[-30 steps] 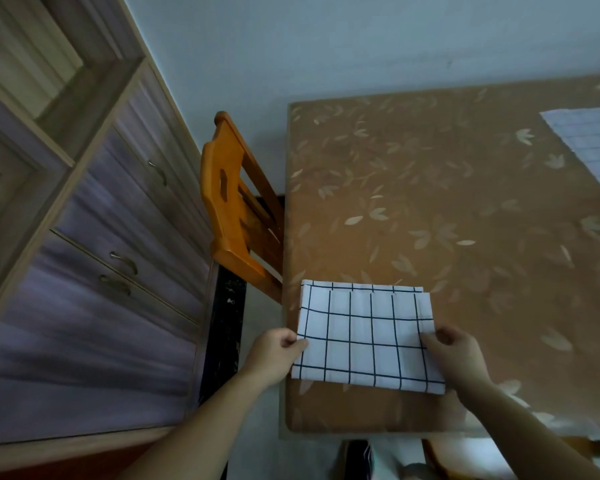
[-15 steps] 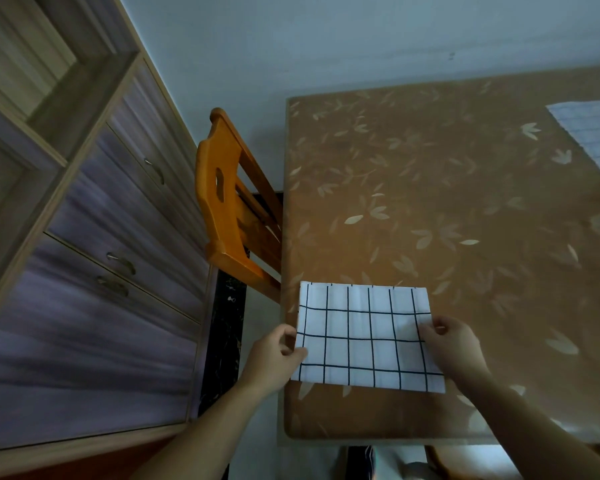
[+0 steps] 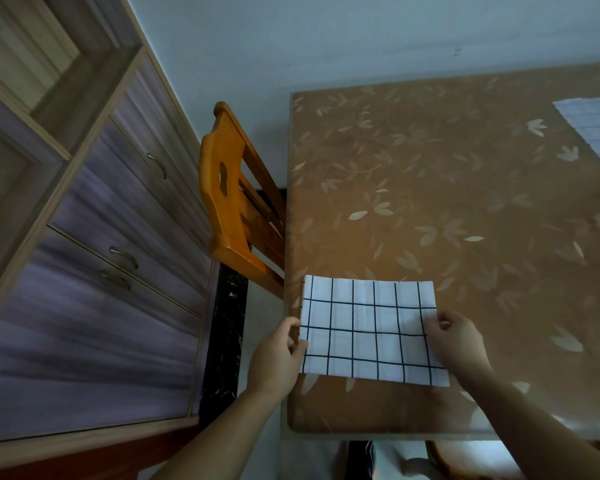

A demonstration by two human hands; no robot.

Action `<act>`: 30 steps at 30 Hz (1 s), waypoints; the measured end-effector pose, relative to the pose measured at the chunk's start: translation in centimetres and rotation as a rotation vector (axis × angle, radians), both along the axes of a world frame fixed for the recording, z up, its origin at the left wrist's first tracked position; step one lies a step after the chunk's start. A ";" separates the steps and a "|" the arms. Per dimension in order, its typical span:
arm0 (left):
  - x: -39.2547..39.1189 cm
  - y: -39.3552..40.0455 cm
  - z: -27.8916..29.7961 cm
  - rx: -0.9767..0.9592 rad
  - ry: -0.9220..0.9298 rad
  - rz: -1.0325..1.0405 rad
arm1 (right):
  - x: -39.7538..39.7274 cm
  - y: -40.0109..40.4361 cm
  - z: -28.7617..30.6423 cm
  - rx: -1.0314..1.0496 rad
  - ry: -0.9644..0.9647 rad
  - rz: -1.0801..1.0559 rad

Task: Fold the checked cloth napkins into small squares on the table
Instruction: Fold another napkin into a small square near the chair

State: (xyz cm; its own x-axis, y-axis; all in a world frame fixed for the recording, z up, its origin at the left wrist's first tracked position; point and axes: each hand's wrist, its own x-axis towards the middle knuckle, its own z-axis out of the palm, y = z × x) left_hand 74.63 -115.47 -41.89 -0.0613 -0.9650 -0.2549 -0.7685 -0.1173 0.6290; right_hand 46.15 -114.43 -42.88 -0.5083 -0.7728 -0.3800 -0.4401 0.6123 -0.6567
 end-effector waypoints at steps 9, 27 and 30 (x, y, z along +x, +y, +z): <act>-5.9 -0.1 -2.7 -0.245 -0.410 -0.540 | -0.1 -0.2 -0.4 0.022 0.070 0.021; -6.1 0.0 -4.3 -0.211 -0.598 -0.562 | 9.9 3.4 -3.0 -0.209 0.501 0.585; -6.0 0.0 -3.8 -0.239 -0.520 -0.523 | 7.3 3.7 -3.0 -0.140 0.619 0.626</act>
State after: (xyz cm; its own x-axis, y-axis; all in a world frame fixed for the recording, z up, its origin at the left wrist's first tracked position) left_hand 68.62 -115.45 -45.71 -0.4532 -0.8761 -0.1643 -0.8902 0.4352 0.1349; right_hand 53.48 -110.74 -45.88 -0.0606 -0.9965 -0.0584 -0.9678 0.0729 -0.2409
